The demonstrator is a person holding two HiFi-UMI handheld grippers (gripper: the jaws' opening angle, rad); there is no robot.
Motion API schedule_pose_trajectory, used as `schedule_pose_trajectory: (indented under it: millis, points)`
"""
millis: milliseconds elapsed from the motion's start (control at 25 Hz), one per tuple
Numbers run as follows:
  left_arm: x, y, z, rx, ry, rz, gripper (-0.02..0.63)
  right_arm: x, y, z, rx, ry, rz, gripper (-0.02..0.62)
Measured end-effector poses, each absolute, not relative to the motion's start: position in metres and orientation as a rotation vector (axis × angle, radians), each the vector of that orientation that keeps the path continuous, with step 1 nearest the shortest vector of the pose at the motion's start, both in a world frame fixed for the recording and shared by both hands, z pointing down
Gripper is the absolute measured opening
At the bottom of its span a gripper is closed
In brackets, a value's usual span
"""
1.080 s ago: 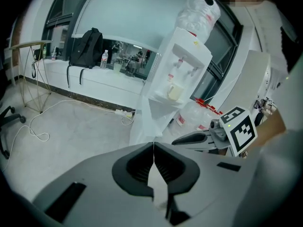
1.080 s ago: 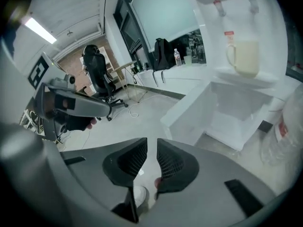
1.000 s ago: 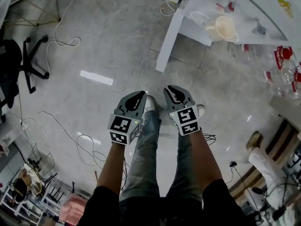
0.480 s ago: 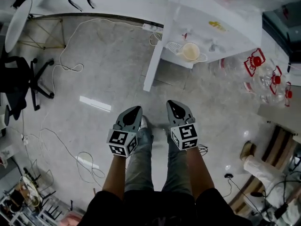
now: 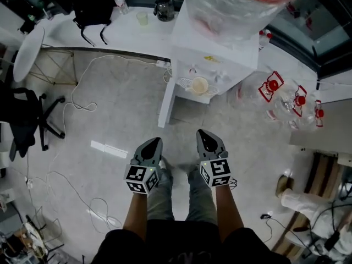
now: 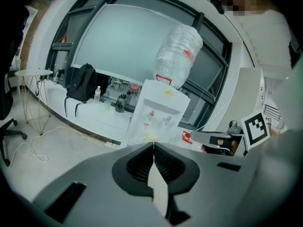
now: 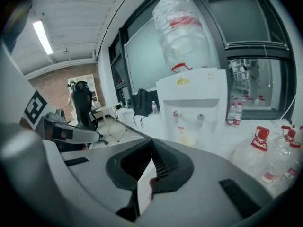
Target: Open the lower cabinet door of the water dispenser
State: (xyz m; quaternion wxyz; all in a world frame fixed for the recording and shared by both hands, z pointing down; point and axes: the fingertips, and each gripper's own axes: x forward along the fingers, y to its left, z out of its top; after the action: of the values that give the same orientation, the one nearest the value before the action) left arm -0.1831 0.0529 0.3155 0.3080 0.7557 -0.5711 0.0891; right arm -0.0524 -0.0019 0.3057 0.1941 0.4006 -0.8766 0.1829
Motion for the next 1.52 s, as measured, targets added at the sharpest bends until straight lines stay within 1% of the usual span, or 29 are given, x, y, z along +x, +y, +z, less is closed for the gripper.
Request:
schedule_pose_trajectory:
  millis: [400, 800, 1120, 1520]
  points:
    - [-0.177, 0.041, 0.24, 2.071, -1.572, 0.196, 0.017, -0.002, -0.007, 0.209, 1.3, -2.482, 0.434, 0.014]
    - [-0.166, 0.039, 0.159, 2.183, -1.613, 0.173, 0.017, 0.012, -0.002, 0.12, 1.371, -2.55, 0.322, 0.014]
    - [-0.172, 0.038, 0.112, 2.237, -1.643, 0.11, 0.017, 0.026, 0.004, 0.071, 1.435, -2.566, 0.228, 0.015]
    - [-0.167, 0.019, 0.061, 2.349, -1.643, 0.088, 0.017, 0.061, -0.003, 0.016, 1.565, -2.559, 0.139, 0.014]
